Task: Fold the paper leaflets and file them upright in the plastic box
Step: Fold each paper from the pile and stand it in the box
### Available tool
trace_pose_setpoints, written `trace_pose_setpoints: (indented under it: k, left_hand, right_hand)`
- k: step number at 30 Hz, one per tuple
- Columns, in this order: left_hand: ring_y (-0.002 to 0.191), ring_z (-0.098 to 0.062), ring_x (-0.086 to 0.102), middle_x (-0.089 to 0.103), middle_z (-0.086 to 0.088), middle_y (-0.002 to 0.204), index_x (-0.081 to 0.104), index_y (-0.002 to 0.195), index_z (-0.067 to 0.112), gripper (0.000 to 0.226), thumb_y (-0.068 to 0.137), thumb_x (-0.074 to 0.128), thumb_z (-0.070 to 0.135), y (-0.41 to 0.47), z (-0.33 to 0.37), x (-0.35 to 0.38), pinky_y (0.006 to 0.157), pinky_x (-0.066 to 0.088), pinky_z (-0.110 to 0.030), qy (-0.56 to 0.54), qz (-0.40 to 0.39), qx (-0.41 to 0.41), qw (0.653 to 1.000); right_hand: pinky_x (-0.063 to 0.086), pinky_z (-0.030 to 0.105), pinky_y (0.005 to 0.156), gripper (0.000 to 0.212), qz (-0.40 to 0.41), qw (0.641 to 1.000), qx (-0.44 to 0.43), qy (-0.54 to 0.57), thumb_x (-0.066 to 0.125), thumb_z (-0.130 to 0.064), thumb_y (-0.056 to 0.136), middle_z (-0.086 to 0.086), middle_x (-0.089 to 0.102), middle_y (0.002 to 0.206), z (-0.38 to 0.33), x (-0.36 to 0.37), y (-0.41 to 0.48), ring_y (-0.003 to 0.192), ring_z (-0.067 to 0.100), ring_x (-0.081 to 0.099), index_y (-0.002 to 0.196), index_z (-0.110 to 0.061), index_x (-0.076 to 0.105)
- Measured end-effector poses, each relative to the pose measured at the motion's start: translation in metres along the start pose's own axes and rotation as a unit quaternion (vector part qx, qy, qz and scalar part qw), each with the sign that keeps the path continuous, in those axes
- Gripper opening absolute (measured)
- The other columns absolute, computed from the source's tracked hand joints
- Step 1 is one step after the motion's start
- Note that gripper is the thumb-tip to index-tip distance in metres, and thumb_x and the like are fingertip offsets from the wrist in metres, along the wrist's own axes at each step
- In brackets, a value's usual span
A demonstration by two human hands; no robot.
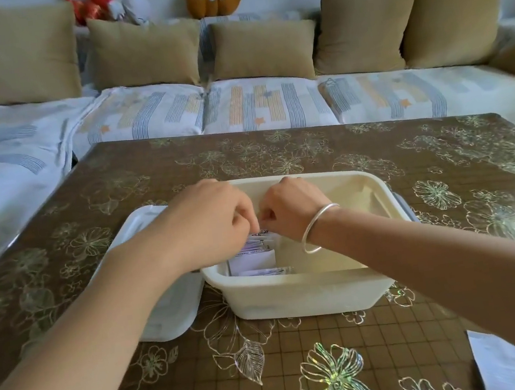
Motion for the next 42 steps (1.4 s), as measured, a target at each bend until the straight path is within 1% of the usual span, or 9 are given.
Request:
trace_pose_setpoints:
  k: [5,14,21,25,28,31,34,38,42]
  left_hand:
    - [0.109,-0.012,0.048,0.061,0.010,0.095,0.068,0.081,0.042,0.038,0.087,0.047,0.012,-0.021,-0.019,-0.012,0.088,0.043,-0.034,-0.027,0.079,-0.030,0.996]
    - [0.098,-0.008,0.048,0.062,0.015,0.084,0.072,0.087,0.032,0.032,0.088,0.051,0.007,-0.042,-0.005,-0.022,0.080,0.040,-0.029,-0.070,0.176,-0.012,0.982]
    - [0.086,-0.002,0.049,0.056,0.026,0.080,0.073,0.085,0.027,0.029,0.088,0.056,0.004,-0.070,0.054,-0.027,0.071,0.035,-0.007,-0.117,0.253,0.050,0.959]
    - [0.087,-0.004,0.054,0.064,0.019,0.083,0.073,0.084,0.022,0.022,0.085,0.062,0.003,-0.094,0.117,0.008,0.074,0.040,-0.013,-0.154,0.246,0.106,0.951]
    - [0.085,0.000,0.055,0.066,0.016,0.085,0.072,0.088,0.023,0.020,0.086,0.063,0.005,-0.110,0.165,0.066,0.075,0.048,-0.019,-0.200,0.173,0.134,0.955]
    - [0.106,0.004,0.051,0.065,0.021,0.111,0.069,0.111,0.030,0.028,0.093,0.054,0.014,-0.120,0.198,0.132,0.095,0.044,-0.021,-0.213,0.068,0.142,0.964]
    - [0.139,0.006,0.022,0.035,0.025,0.149,0.043,0.142,0.036,0.042,0.101,0.044,0.029,-0.133,0.222,0.181,0.119,0.011,-0.020,-0.183,-0.030,0.177,0.967]
    - [0.145,0.002,0.000,0.014,0.023,0.157,0.029,0.149,0.035,0.048,0.102,0.038,0.040,-0.145,0.230,0.204,0.117,-0.006,-0.023,-0.097,-0.060,0.209,0.971]
    - [0.144,-0.002,0.015,0.033,0.022,0.151,0.046,0.141,0.034,0.042,0.100,0.043,0.040,-0.157,0.206,0.193,0.120,0.007,-0.028,-0.068,-0.007,0.194,0.979]
  right_hand:
    - [0.053,0.035,0.073,0.016,-0.012,1.000,-0.027,0.009,0.058,-0.015,0.083,0.009,0.070,0.089,-0.012,0.011,0.005,0.084,0.033,0.063,0.086,-0.017,0.073]
    - [0.043,0.026,0.069,0.028,-0.020,0.999,-0.031,0.008,0.052,-0.011,0.088,0.002,0.070,0.094,-0.007,0.009,0.004,0.088,0.026,0.063,0.095,-0.028,0.072]
    - [0.055,0.023,0.071,0.021,0.187,0.961,0.005,0.204,0.059,-0.010,0.089,-0.010,0.072,0.082,0.020,-0.105,-0.085,0.059,0.003,0.066,0.093,-0.025,0.074]
    - [0.055,0.022,0.061,0.021,0.296,0.909,0.084,0.281,0.060,-0.004,0.088,-0.010,0.071,0.080,0.062,-0.116,-0.193,0.060,0.003,0.066,0.092,-0.022,0.072]
    - [0.055,0.030,0.065,0.024,0.319,0.905,0.166,0.228,0.060,-0.001,0.085,-0.008,0.070,0.085,0.091,-0.073,-0.268,0.071,0.009,0.065,0.093,-0.021,0.071]
    - [0.052,0.040,0.083,0.030,0.255,0.917,0.282,0.122,0.054,-0.007,0.091,0.001,0.064,0.117,0.126,-0.018,-0.333,0.105,0.023,0.061,0.116,-0.020,0.064]
    - [0.019,0.041,0.117,0.051,0.100,0.930,0.349,0.052,0.032,-0.037,0.099,0.002,0.028,0.155,0.141,0.030,-0.378,0.145,0.019,0.017,0.147,-0.018,0.033]
    - [-0.017,0.039,0.115,0.099,-0.031,0.939,0.341,0.015,-0.032,-0.068,0.068,-0.013,-0.009,0.157,0.128,0.058,-0.393,0.141,0.009,-0.025,0.151,-0.027,0.002]
    - [-0.017,0.043,0.114,0.113,-0.044,0.954,0.297,0.012,-0.041,-0.070,0.057,-0.018,-0.003,0.157,0.105,0.068,-0.385,0.142,0.010,-0.025,0.150,-0.035,0.013]
Point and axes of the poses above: each hand's wrist, its own y-axis towards the middle knuckle, its own x-axis out of the palm, z = x × y, the point moved 10 cm from there along y, towards the middle knuckle
